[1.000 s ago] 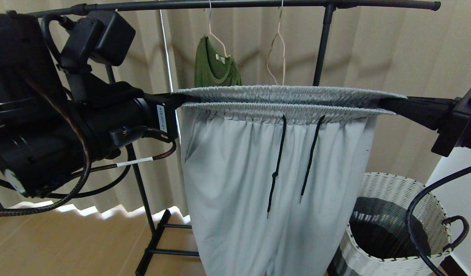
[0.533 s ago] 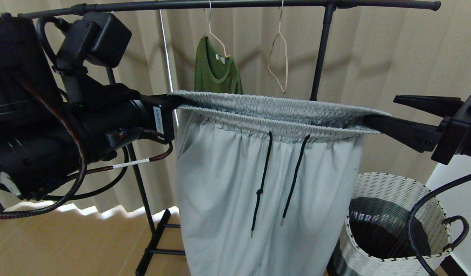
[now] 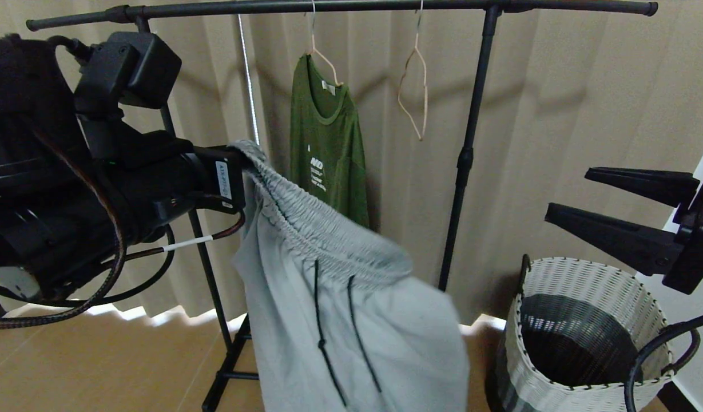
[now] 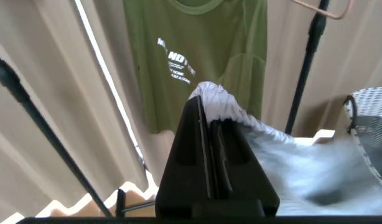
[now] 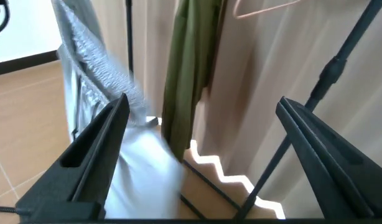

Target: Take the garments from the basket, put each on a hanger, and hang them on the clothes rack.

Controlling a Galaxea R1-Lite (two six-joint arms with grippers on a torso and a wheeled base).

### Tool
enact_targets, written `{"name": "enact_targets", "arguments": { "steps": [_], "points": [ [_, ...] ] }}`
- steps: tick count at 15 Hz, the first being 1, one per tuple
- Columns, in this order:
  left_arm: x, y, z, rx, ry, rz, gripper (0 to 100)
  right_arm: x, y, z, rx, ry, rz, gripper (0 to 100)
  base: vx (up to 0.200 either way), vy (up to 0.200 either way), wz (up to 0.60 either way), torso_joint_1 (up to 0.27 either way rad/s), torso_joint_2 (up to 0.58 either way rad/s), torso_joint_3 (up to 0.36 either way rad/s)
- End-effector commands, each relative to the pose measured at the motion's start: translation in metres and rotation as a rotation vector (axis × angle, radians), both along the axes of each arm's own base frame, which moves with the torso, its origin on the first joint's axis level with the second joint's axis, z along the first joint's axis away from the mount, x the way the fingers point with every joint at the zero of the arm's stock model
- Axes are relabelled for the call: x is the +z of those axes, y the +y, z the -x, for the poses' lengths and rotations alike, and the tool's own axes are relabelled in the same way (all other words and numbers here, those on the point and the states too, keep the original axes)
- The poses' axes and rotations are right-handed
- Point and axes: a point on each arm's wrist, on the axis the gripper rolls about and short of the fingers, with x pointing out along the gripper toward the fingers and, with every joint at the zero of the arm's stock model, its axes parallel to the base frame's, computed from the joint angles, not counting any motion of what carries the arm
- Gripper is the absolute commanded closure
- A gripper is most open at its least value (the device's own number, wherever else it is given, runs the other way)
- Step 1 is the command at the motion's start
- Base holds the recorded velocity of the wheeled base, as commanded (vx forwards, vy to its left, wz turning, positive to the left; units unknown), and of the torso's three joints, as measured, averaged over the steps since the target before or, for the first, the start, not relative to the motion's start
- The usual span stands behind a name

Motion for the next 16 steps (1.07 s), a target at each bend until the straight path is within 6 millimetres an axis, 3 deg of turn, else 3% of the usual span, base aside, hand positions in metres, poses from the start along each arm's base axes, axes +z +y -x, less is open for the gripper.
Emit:
{"name": "enact_targets", "arguments": {
  "steps": [1,4,6,10,16],
  "points": [
    [-0.002,0.004,-0.003,0.032,0.004,-0.003,100,0.001,-0.001,0.003,0.002,-0.009,-0.004,0,0.0,0.0,0.0,0.0,0.0,0.0],
    [-0.007,0.008,-0.001,0.05,0.018,-0.013,100,-0.002,-0.002,0.003,-0.004,-0.001,0.003,0,0.0,0.0,0.0,0.0,0.0,0.0],
    [-0.012,0.023,0.009,0.081,0.025,-0.014,100,-0.011,-0.008,0.007,-0.044,-0.014,0.059,0,0.0,0.0,0.0,0.0,0.0,0.0],
    [-0.009,0.051,0.033,0.136,-0.007,0.004,100,-0.026,-0.027,0.008,-0.28,-0.031,0.191,0,0.0,0.0,0.0,0.0,0.0,0.0],
    [-0.018,0.056,0.036,0.147,0.013,-0.006,100,-0.046,-0.046,0.025,-0.398,-0.005,0.232,0,0.0,0.0,0.0,0.0,0.0,0.0]
  ]
}}
